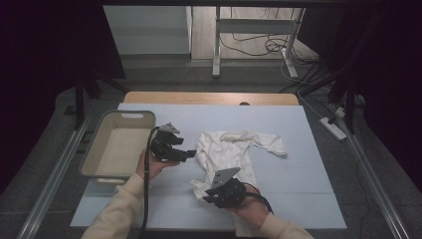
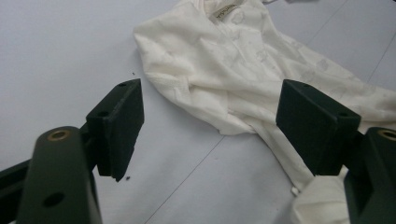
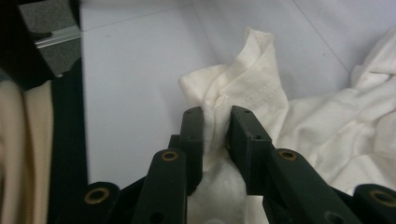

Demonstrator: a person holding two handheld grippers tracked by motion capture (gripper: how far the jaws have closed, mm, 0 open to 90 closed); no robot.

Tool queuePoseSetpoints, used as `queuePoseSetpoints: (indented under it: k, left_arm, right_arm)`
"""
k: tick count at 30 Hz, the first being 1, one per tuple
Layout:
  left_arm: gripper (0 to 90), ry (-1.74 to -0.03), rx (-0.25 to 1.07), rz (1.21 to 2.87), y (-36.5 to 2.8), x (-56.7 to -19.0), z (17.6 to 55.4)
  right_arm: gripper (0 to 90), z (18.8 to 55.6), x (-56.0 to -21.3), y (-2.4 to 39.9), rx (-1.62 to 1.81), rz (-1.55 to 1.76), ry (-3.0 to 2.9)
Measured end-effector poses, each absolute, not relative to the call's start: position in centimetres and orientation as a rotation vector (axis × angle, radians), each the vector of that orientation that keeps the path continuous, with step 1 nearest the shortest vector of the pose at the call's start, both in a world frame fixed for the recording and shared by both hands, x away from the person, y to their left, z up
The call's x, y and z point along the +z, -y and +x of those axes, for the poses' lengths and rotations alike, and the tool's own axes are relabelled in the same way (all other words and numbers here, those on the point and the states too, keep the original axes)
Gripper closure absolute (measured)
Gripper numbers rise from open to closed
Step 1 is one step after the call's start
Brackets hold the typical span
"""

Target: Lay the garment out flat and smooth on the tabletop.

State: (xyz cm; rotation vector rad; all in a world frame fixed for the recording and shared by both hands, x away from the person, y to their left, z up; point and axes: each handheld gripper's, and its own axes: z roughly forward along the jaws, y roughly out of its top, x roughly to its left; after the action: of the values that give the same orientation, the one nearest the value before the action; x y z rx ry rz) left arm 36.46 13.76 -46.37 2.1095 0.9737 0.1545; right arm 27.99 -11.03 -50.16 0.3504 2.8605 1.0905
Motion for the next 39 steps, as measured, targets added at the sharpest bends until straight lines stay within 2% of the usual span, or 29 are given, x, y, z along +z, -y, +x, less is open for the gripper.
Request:
queuePoseSetpoints:
  k: [12,21,32,39]
  left_arm:
    - [22.7,-0.970,0.137,2.135,-13.5,-46.6,36.6]
    - [22.4,-0.974,0.143,2.128,-13.5,-46.5,36.5]
    - [22.4,-0.976,0.142,2.129,-13.5,-46.5,36.5]
    - [22.4,-0.979,0.142,2.125,-13.7,-46.5,36.5]
  right_arm:
    - [73.3,24.8,-51.1,11.1,1.005,0.240,-2.997]
    - [87.6,25.4,-51.5,11.3,1.025,0.277,-3.012]
    - [89.7,25.0,-51.2,11.2,1.028,0.241,-3.016]
    - [89.7,23.5,-51.2,11.3,1.038,0.191,-3.124]
